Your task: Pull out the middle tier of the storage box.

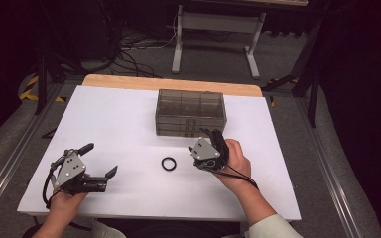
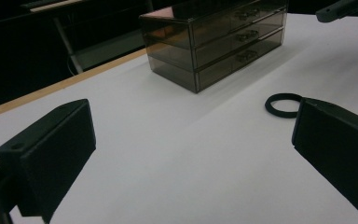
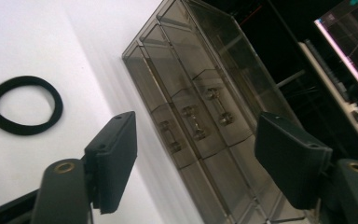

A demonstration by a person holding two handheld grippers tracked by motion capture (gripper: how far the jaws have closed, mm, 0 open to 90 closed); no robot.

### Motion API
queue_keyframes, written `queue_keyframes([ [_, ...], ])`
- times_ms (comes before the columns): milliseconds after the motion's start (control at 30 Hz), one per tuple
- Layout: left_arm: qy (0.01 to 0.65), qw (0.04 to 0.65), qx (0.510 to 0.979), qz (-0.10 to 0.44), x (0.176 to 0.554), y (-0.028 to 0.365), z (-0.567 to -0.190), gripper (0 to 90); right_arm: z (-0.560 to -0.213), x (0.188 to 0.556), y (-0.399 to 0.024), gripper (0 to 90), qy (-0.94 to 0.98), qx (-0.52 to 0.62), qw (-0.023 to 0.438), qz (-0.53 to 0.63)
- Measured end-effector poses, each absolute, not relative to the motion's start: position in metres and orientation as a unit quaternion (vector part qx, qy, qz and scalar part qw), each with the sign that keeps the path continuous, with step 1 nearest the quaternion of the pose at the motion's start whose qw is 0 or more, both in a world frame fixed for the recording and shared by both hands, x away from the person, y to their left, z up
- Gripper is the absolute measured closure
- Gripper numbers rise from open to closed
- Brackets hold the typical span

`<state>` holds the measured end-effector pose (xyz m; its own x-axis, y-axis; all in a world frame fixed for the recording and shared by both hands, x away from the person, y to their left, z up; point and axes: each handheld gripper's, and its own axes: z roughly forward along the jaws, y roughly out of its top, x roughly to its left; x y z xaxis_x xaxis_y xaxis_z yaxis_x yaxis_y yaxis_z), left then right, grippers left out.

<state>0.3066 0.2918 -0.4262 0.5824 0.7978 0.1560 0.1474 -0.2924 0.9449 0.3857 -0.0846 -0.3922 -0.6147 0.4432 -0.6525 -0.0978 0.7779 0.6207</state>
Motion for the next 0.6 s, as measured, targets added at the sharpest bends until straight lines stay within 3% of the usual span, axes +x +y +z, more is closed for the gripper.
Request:
queue_keyframes([
  [600,0.321,0.504,0.735,0.320,0.308,0.290,-0.427,0.4,-0.405,0.379,-0.069,39.0,0.820,0.058,0.516,0.242],
])
